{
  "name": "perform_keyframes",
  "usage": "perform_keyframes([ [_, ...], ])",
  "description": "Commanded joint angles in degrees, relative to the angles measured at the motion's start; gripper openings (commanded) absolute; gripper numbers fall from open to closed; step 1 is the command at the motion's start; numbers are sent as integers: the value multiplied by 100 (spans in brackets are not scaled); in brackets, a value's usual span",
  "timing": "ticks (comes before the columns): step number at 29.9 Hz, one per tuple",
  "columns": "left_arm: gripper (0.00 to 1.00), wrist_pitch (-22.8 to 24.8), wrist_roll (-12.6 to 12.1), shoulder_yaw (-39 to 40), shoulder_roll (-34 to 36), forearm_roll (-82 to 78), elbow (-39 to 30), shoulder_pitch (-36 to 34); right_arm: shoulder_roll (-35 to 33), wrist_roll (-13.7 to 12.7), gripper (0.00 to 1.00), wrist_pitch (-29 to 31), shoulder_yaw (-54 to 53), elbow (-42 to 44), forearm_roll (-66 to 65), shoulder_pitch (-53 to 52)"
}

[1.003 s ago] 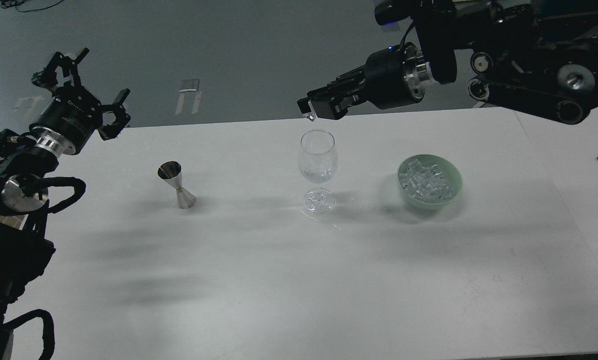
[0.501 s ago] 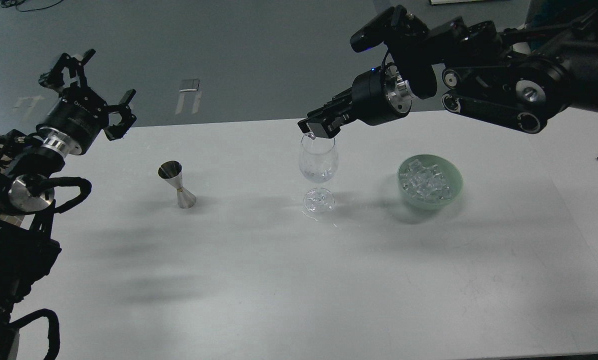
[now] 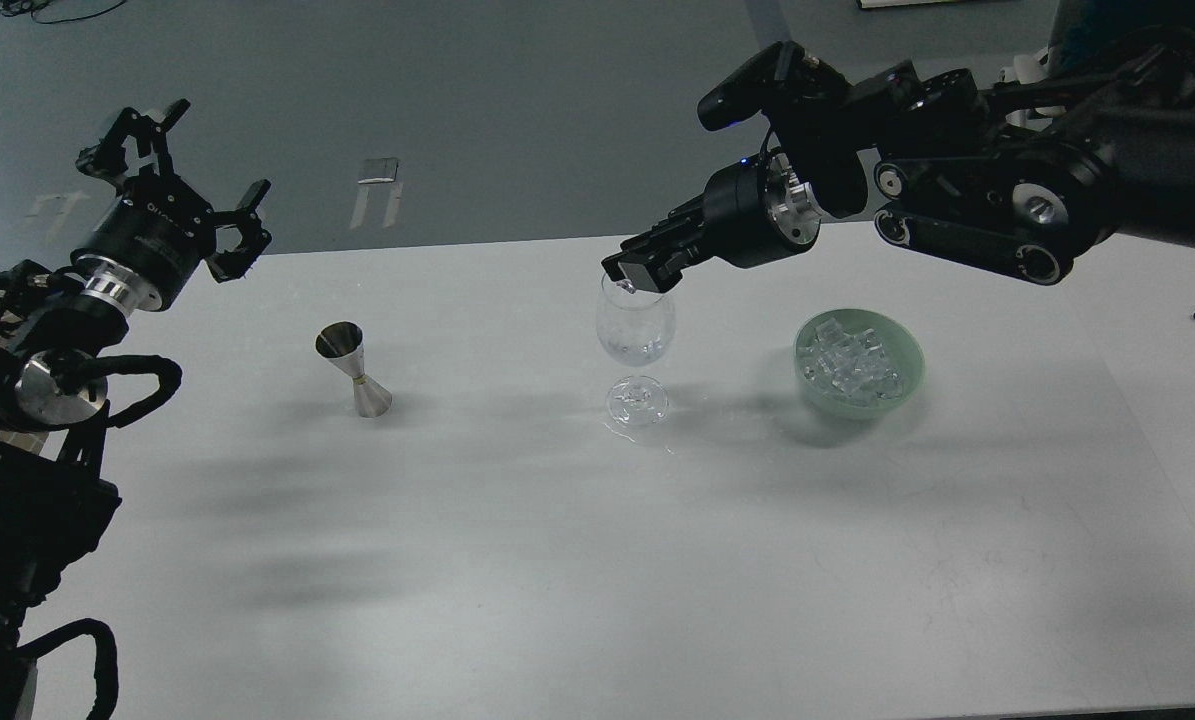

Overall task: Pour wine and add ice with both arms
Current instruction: 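Open the right gripper to drop the ice into the glass, then raise the right gripper away from the wine glass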

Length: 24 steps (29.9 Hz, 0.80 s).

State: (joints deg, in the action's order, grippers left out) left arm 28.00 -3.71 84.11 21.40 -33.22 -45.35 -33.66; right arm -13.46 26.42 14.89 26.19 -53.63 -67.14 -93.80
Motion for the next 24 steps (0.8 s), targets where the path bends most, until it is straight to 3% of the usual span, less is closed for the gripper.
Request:
perform_keyframes([
  [1, 98, 0, -7, 0, 13, 0, -1, -9, -16, -5, 36, -21, -9, -7, 16, -7],
  [14, 98, 0, -7, 0, 40, 0, -1, -17, -130, -5, 48, -135, -193, 10, 104, -68],
  [20, 98, 0, -7, -43, 49, -123, -1, -26, -323, -119, 54, -206, -676, 352, 1921, 116],
  [24, 98, 0, 2, -70, 40, -167, 17, -44, -306, -84, 55, -206, -1665, 1116, 3485, 1028],
])
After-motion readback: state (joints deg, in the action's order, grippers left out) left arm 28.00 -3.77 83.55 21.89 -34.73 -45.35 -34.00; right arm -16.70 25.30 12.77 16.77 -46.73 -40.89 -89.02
